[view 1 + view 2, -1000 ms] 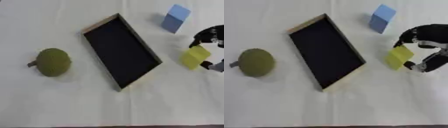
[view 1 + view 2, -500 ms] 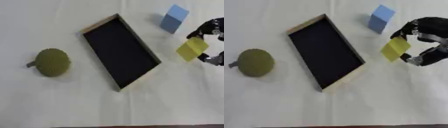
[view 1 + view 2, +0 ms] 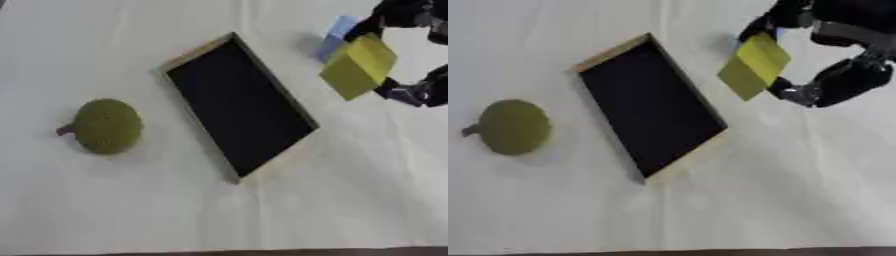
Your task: Pick up objects on the table and place them in the box.
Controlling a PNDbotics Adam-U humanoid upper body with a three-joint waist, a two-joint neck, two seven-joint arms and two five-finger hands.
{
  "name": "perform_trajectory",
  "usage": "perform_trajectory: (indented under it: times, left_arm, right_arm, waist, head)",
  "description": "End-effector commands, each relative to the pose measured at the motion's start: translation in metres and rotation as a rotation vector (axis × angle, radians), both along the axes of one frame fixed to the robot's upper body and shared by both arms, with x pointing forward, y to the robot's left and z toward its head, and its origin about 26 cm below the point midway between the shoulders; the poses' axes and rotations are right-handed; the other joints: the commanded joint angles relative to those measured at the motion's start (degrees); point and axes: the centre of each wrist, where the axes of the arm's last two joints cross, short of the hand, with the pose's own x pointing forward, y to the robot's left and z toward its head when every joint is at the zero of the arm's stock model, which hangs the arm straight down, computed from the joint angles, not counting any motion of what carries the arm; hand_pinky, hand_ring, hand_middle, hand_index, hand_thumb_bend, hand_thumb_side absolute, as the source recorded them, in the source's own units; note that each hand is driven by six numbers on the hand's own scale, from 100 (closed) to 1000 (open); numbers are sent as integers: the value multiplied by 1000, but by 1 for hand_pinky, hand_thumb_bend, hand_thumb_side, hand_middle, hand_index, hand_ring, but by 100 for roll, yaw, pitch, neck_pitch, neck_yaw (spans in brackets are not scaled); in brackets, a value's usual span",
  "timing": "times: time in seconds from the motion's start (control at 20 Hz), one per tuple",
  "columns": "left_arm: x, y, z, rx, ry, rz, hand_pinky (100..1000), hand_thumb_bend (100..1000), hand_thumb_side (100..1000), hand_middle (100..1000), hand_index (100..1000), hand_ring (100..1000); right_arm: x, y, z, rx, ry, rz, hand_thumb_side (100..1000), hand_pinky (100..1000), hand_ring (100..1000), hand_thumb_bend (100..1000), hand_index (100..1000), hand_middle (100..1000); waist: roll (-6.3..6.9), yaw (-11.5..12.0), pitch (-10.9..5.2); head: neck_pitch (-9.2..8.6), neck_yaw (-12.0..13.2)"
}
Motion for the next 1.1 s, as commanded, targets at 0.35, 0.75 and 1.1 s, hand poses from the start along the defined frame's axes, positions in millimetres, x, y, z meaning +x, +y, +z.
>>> perform_trajectory:
  times: [0.35,0.75,1.1]
  left_arm:
    - [-2,-2,9,17,-17,-14,855,100,605,620,828,720]
    - [-2,-3,9,14,-17,-24,857,100,605,621,828,721]
    - [-1,-4,8,12,-15,-33,858,100,605,621,828,722]
  right_arm:
    - [20,36,0,-72,94,66,199,837,730,100,604,544]
    - [49,45,-18,-85,155,25,207,830,728,100,615,554]
    - [70,47,-36,-101,159,-47,232,830,746,100,667,599]
  waist:
    - [-32,45,-246]
    - [-54,122,-220]
    - [-49,142,-187]
  head:
    - [13,-12]
    - [0,-11]
    - [-10,-17]
